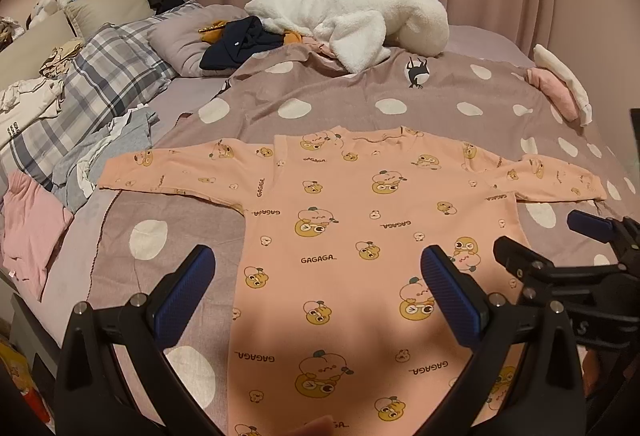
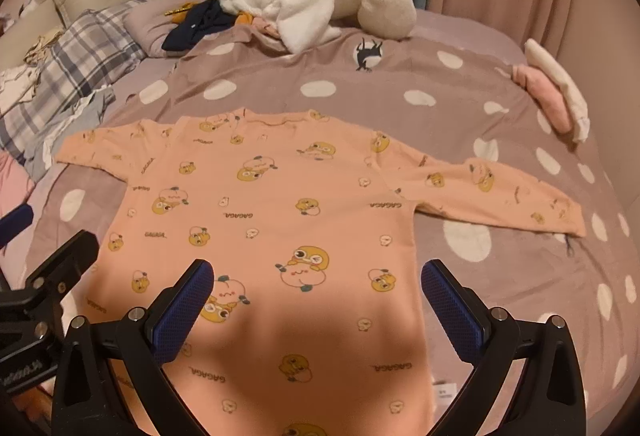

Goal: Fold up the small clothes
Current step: 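Grasp the cuff of the romper sleeve with the right tool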

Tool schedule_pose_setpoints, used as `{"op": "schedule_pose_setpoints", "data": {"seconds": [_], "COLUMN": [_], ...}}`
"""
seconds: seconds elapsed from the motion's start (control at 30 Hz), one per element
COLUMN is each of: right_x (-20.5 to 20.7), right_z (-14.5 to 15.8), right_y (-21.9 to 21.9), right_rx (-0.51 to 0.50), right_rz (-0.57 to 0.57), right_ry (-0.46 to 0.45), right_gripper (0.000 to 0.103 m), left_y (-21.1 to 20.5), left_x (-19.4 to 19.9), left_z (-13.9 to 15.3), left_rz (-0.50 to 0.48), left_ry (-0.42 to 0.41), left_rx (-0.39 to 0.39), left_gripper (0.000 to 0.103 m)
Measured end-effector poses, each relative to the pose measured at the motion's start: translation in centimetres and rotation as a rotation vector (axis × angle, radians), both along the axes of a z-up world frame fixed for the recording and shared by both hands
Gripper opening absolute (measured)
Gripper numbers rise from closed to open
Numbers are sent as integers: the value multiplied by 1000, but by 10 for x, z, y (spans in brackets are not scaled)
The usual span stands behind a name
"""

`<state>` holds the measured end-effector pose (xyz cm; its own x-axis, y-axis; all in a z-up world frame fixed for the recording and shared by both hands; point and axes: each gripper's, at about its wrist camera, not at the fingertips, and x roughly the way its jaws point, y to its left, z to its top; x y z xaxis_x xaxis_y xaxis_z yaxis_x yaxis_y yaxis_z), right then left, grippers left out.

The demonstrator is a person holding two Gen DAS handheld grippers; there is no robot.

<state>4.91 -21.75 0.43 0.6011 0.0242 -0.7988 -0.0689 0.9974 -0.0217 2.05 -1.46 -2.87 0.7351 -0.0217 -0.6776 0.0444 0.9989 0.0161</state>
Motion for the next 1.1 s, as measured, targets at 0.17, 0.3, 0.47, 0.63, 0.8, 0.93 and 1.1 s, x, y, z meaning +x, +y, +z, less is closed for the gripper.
{"op": "schedule_pose_setpoints", "data": {"seconds": [0.17, 0.3, 0.47, 0.63, 0.8, 0.93, 1.1], "right_x": [17, 37, 65, 73, 55, 46, 35], "right_z": [-12, -28, -33, -59, -90, -97, -102], "right_y": [-15, -45, -110, -200, -282, -338, -389], "right_rx": [28, 84, 106, 111, 203, 446, 790], "right_rz": [-64, -146, -301, -496, -665, -722, -740], "right_ry": [7, 67, 93, 133, 150, 40, -127], "right_gripper": [103, 103, 103, 103, 103, 103, 103], "left_y": [-3, -9, -15, -36, -60, -76, -96], "left_x": [9, 17, 25, 31, 35, 41, 43], "left_z": [-6, -12, -16, -30, -40, -53, -70], "left_rz": [4, 16, 18, -16, -27, -80, -104], "left_ry": [22, 35, 47, 83, 57, 91, 121], "left_rx": [-1, 29, 8, 30, 84, 111, 222], "left_gripper": [103, 103, 103, 103, 103, 103, 103]}}
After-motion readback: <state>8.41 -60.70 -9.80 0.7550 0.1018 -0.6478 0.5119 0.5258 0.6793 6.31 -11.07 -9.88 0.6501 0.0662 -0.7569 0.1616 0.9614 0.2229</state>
